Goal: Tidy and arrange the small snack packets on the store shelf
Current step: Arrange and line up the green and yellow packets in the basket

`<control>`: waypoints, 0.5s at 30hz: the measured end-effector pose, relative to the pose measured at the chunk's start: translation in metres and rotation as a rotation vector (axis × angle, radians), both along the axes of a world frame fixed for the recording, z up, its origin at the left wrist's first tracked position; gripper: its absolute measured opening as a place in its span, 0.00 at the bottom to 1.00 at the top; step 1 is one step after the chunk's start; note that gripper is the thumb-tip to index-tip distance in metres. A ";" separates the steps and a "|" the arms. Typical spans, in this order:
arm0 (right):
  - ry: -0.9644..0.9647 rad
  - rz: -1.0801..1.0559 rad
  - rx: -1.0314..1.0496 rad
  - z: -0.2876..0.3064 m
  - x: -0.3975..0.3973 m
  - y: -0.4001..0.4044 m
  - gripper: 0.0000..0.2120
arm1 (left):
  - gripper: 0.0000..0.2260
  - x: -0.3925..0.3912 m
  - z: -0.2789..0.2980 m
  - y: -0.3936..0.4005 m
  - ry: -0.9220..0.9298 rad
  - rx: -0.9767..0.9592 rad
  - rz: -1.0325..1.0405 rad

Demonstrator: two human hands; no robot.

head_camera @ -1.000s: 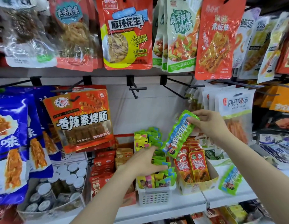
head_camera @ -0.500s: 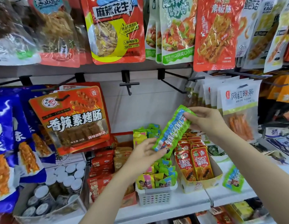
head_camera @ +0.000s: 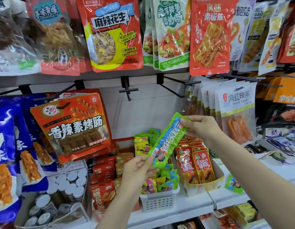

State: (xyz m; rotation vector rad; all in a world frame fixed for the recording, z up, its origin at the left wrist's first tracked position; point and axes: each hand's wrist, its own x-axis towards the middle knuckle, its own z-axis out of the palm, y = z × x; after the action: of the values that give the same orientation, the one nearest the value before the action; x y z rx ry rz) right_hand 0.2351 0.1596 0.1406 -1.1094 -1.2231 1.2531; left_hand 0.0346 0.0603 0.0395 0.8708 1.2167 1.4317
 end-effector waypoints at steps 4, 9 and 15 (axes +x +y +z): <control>-0.013 0.003 -0.007 -0.001 -0.001 -0.002 0.06 | 0.15 -0.002 0.000 -0.004 -0.052 -0.006 -0.018; 0.050 0.058 -0.012 0.001 -0.006 -0.005 0.08 | 0.16 0.002 0.004 -0.010 -0.515 -0.026 -0.096; 0.312 0.241 0.005 0.000 -0.018 -0.007 0.08 | 0.23 0.009 0.018 -0.015 -0.981 -0.208 -0.322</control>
State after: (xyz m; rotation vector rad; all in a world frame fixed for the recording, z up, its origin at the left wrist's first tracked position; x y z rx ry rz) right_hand 0.2170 0.1525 0.1409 -0.7419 -1.1413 1.5394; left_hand 0.0433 0.0455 0.0572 0.1316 0.4312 1.1883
